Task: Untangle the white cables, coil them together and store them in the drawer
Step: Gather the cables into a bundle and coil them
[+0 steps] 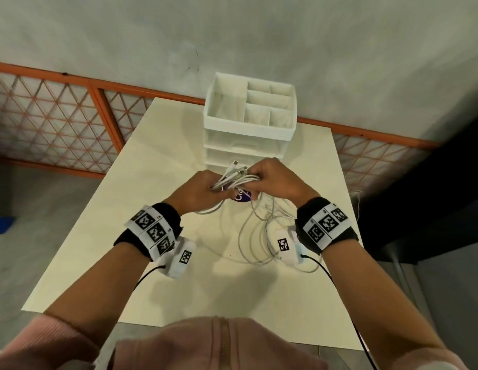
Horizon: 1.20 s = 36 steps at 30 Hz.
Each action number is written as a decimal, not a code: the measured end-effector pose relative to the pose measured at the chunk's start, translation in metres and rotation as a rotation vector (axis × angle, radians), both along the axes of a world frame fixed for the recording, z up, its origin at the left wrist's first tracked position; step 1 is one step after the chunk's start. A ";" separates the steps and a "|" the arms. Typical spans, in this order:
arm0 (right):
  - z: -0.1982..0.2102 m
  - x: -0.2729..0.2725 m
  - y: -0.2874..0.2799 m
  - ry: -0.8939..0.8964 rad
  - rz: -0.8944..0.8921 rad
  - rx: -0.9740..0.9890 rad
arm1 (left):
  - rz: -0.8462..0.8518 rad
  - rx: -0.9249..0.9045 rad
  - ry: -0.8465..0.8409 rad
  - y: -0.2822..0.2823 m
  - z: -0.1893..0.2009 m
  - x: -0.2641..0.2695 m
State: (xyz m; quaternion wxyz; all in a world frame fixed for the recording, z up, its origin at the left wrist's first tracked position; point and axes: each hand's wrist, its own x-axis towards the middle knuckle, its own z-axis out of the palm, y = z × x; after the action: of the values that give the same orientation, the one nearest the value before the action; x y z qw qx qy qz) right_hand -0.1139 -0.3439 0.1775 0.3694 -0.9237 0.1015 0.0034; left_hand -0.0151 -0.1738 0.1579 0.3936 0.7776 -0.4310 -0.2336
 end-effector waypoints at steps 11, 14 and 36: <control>-0.010 -0.015 -0.038 0.287 -0.093 -0.061 | 0.387 -0.489 -0.037 0.015 0.031 0.020; -0.013 -0.021 -0.052 0.307 -0.120 -0.135 | 0.493 -0.502 -0.032 0.018 0.022 0.024; 0.016 -0.027 -0.080 0.277 -0.327 -0.063 | 0.698 -0.014 -0.005 0.034 -0.053 0.049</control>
State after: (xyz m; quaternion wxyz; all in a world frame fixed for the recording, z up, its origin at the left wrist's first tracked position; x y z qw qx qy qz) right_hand -0.1407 -0.4242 0.1936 0.3182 -0.8968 0.2998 0.0673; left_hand 0.0340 -0.1403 0.1048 0.4540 0.8760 -0.1418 -0.0801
